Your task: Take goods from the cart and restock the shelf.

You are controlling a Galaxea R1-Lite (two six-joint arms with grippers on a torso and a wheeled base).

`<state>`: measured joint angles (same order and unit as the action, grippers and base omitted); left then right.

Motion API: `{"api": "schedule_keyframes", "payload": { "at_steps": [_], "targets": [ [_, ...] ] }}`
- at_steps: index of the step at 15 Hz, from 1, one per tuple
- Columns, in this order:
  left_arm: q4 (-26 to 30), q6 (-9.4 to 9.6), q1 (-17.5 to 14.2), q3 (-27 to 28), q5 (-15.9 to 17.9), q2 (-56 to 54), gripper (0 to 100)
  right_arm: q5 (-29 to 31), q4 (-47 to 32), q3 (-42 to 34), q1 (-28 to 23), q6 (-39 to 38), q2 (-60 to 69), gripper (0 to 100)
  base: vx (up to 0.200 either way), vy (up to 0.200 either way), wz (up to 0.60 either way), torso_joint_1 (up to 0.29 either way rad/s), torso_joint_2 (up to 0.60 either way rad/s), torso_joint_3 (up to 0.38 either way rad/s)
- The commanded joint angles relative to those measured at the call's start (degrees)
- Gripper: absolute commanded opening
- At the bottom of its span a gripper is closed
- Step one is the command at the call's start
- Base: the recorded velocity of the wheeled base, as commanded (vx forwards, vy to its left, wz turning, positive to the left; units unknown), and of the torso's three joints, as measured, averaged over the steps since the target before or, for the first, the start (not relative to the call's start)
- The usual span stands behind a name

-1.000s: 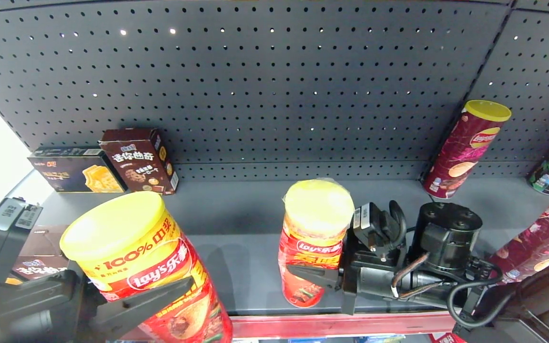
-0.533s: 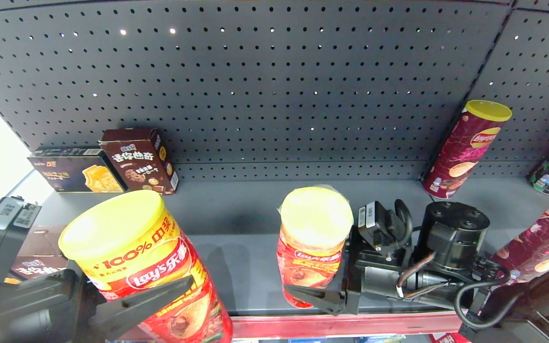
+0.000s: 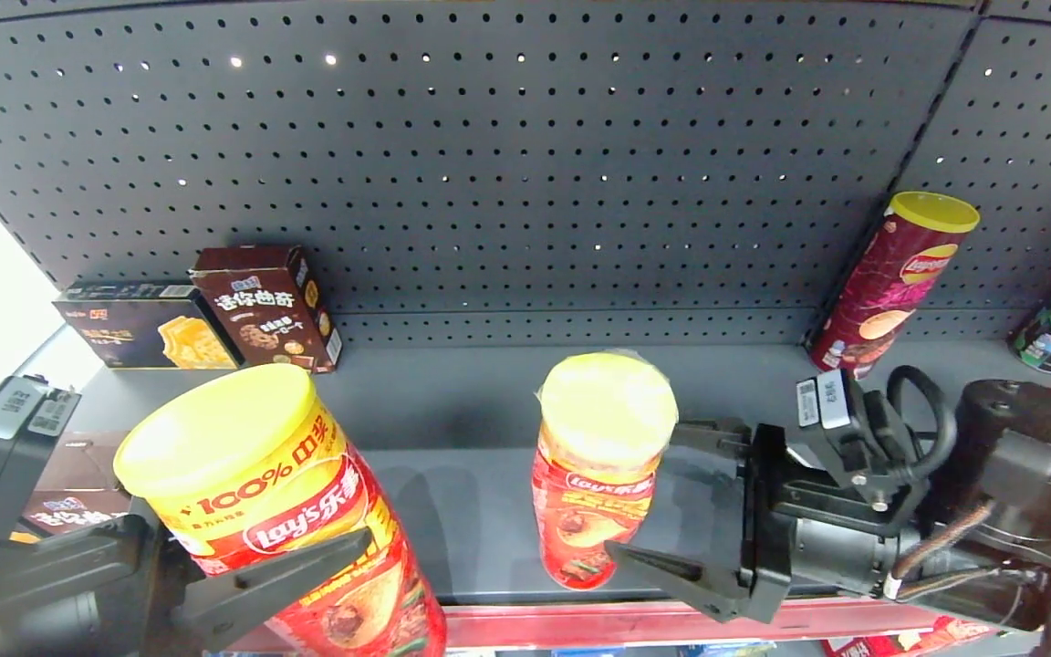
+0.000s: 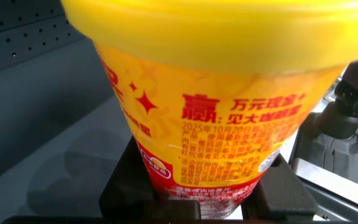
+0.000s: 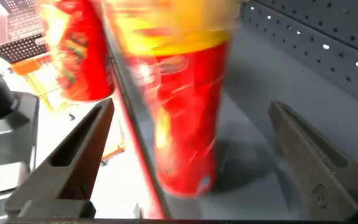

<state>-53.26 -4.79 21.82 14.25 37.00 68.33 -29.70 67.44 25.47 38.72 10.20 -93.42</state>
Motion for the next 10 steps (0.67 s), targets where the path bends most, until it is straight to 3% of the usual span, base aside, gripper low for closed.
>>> {"api": "schedule_keyframes", "payload": {
  "at_steps": [1,4,5,10],
  "targets": [
    [0.0,0.04,-0.02,-0.01,0.0,0.05,0,0.25,-2.75,-4.55,-0.84,-0.01,10.01,100,0.0,0.0,0.0,0.0,0.0,0.0],
    [0.0,0.04,-0.02,-0.19,0.0,-0.04,0,0.34,-9.52,-5.95,-2.33,-0.01,17.83,100,0.0,0.0,0.0,0.0,0.0,0.0],
    [-0.09,0.04,0.06,-0.1,0.0,-0.04,0,4.12,-15.23,-5.87,-2.07,0.08,23.1,100,0.0,0.0,0.0,0.0,0.0,0.0],
    [-0.09,0.04,0.06,0.51,0.0,0.05,0,13.44,-28.68,-12.63,-1.89,-0.18,41.03,100,0.0,0.0,0.0,0.0,0.0,0.0]
  ]
}}
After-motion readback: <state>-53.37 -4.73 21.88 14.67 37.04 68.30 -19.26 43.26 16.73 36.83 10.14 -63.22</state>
